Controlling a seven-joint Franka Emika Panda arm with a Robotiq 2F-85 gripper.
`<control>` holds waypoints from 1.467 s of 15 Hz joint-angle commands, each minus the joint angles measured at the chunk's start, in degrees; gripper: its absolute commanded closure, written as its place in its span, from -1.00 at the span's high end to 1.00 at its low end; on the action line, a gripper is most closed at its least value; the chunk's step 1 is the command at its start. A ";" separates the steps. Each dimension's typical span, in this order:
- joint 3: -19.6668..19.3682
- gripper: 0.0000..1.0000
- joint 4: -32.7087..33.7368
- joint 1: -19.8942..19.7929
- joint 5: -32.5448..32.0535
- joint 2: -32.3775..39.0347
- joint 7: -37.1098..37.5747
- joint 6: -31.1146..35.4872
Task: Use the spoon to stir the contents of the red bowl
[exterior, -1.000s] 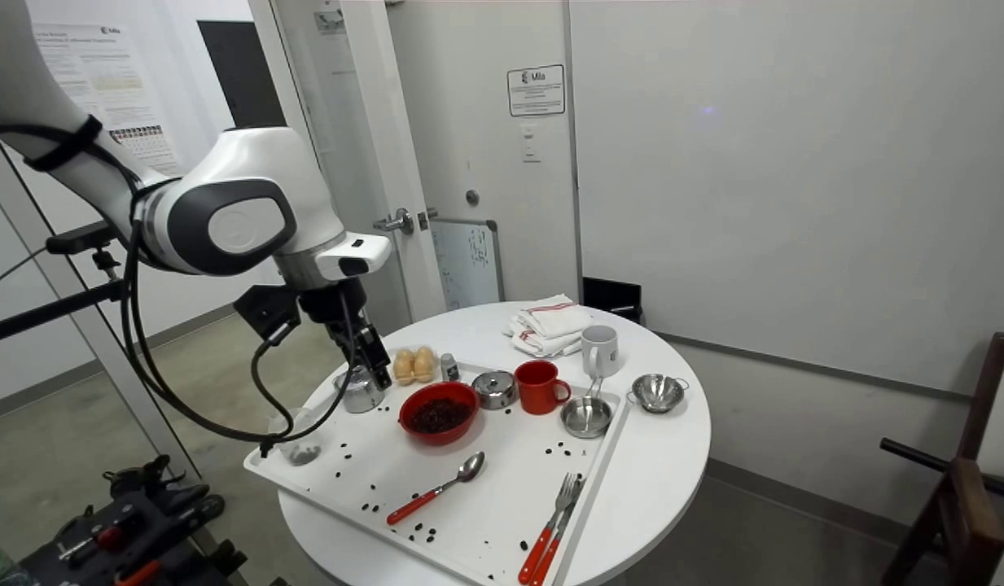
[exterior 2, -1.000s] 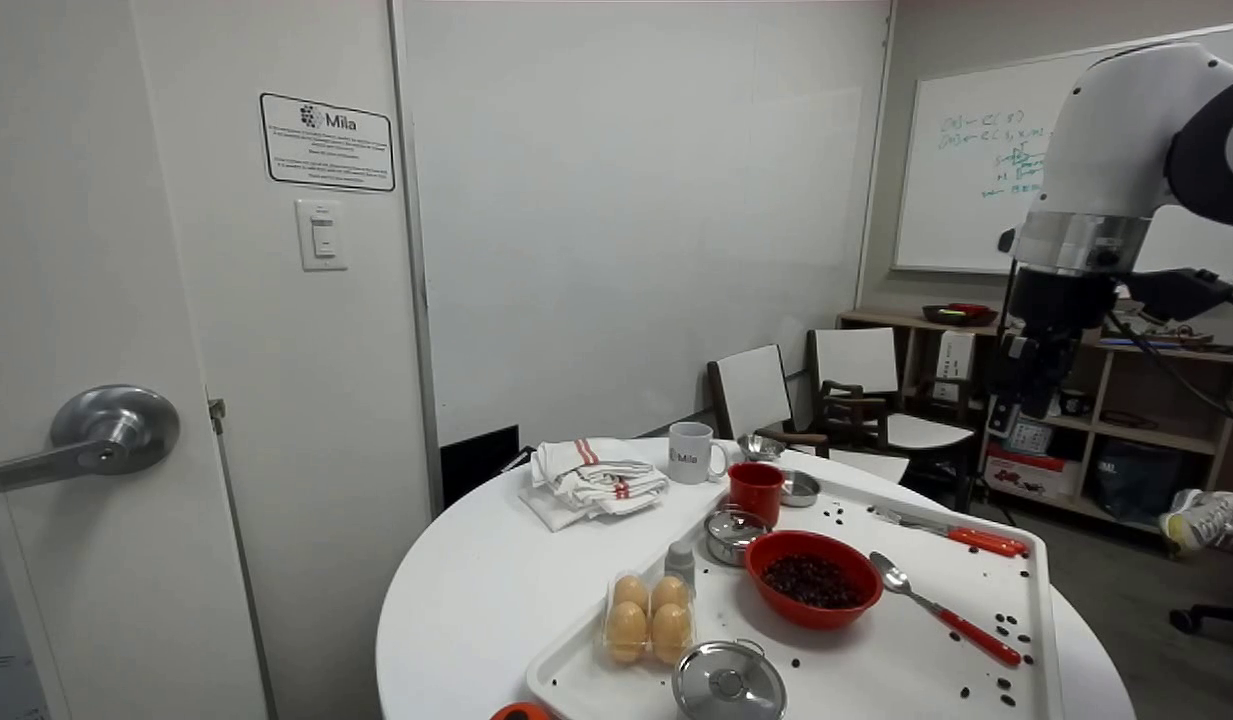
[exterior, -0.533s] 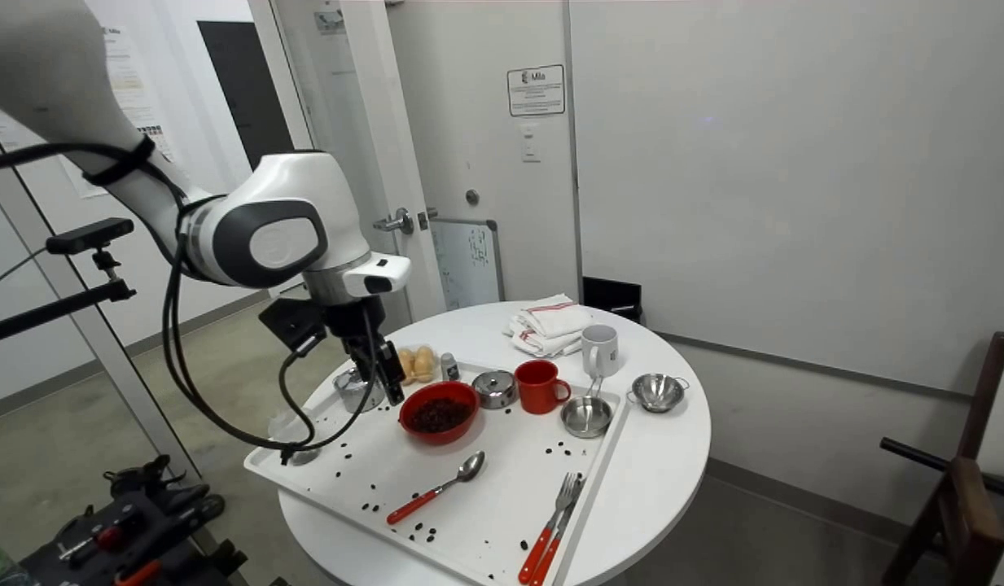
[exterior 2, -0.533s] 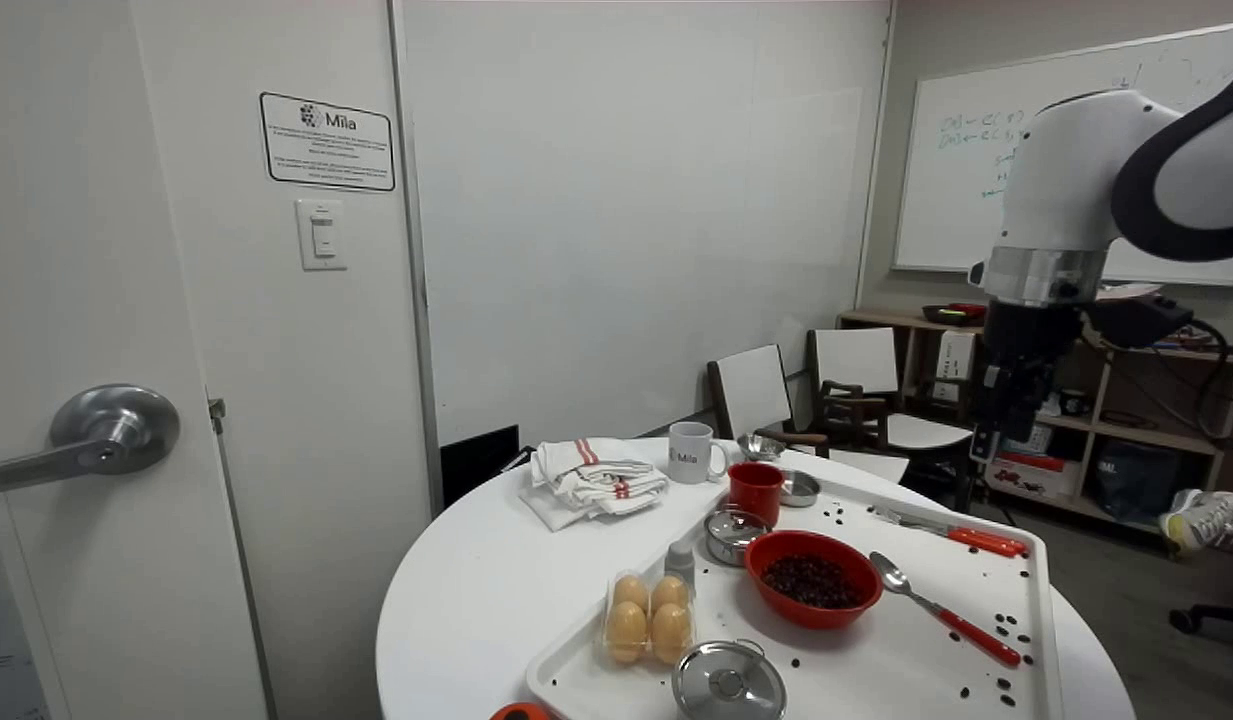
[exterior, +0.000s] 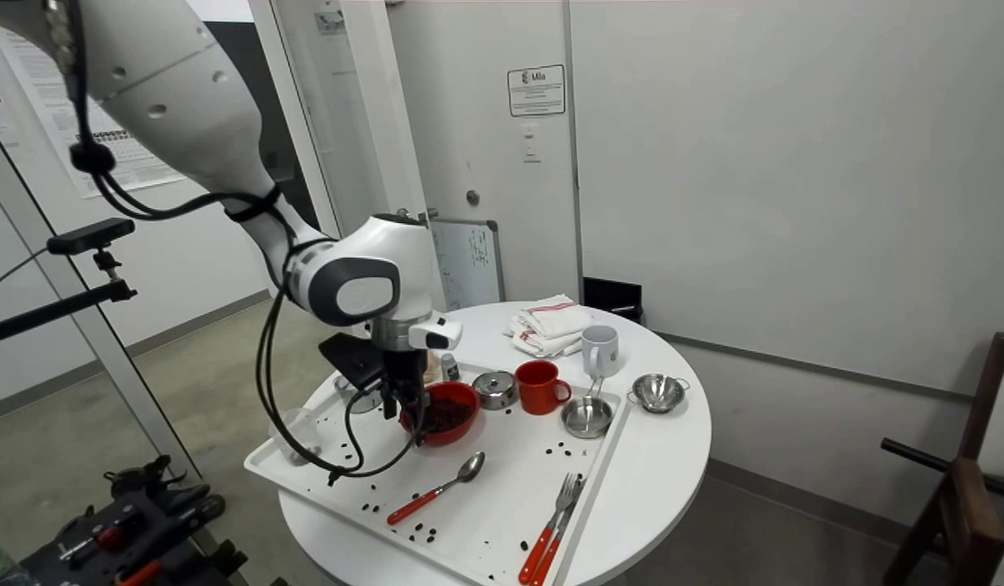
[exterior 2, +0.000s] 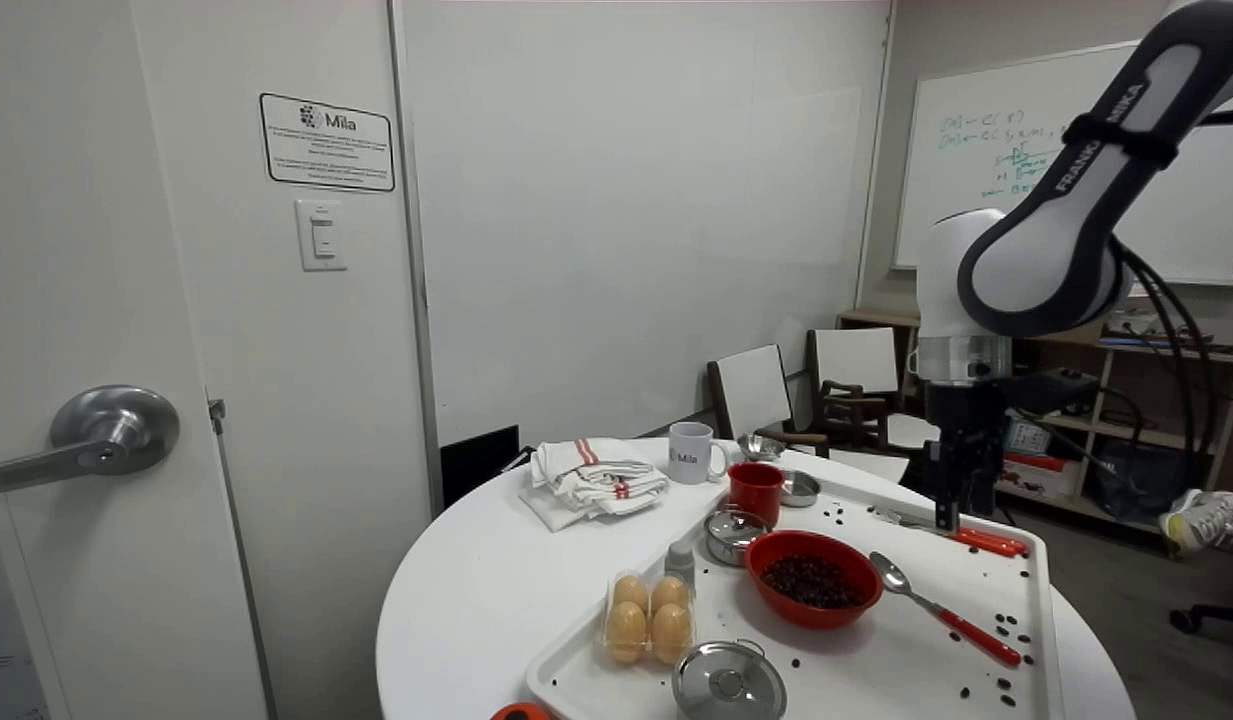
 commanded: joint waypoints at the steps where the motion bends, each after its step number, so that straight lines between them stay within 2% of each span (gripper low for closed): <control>1: 1.55 1.00 8.13 -2.54 4.76 9.97 -2.20 -2.45; 6: 4.23 1.00 14.24 -5.41 10.55 19.36 -1.25 -1.37; 12: 6.98 1.00 15.49 -8.29 15.12 22.44 -2.70 3.54; 13: 5.08 1.00 15.11 -6.02 13.08 21.84 -0.81 1.90; 15: 5.68 1.00 15.04 -6.91 13.72 21.99 -1.19 2.72; 22: 0.51 1.00 14.21 -3.13 10.25 21.30 2.15 -1.73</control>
